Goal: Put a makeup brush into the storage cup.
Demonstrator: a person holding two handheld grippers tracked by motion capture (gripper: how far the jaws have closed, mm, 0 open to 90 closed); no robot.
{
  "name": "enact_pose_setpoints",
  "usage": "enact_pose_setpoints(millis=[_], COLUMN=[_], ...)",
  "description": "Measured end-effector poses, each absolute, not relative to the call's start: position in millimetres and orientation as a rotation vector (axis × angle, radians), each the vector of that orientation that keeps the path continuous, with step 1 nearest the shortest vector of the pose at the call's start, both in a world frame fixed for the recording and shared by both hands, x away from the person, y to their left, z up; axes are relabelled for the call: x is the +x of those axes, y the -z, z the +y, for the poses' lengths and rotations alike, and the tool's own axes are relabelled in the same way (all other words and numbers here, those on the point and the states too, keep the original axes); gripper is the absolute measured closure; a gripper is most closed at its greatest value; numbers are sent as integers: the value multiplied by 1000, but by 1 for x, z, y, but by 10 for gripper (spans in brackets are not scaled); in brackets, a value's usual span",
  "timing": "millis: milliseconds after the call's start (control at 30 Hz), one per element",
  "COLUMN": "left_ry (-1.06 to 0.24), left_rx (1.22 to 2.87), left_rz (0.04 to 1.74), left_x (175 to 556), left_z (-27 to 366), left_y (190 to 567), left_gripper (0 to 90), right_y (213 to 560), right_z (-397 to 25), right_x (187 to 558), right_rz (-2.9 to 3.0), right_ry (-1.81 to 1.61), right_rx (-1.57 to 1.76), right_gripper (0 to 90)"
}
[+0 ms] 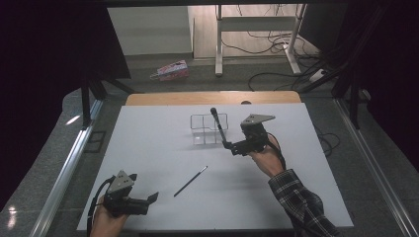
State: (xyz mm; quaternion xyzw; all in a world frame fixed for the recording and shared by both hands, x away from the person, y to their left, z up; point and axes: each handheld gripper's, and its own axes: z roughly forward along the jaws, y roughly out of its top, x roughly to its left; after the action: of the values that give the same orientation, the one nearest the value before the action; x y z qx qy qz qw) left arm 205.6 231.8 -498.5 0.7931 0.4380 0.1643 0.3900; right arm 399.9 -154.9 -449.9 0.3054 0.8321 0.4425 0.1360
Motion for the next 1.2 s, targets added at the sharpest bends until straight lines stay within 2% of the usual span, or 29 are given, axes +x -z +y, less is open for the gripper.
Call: enact_pose_setpoints(millis=[1200], left_ry=[-418], left_rx=[2024], left_rz=[1109], left_x=[205], left_z=[231], left_y=[498], left_gripper=[13], right_y=[446], right_z=[-179], right_x=[371], right_rz=[2425], right_ry=[-1281], right_rx=[853], right_gripper=[0])
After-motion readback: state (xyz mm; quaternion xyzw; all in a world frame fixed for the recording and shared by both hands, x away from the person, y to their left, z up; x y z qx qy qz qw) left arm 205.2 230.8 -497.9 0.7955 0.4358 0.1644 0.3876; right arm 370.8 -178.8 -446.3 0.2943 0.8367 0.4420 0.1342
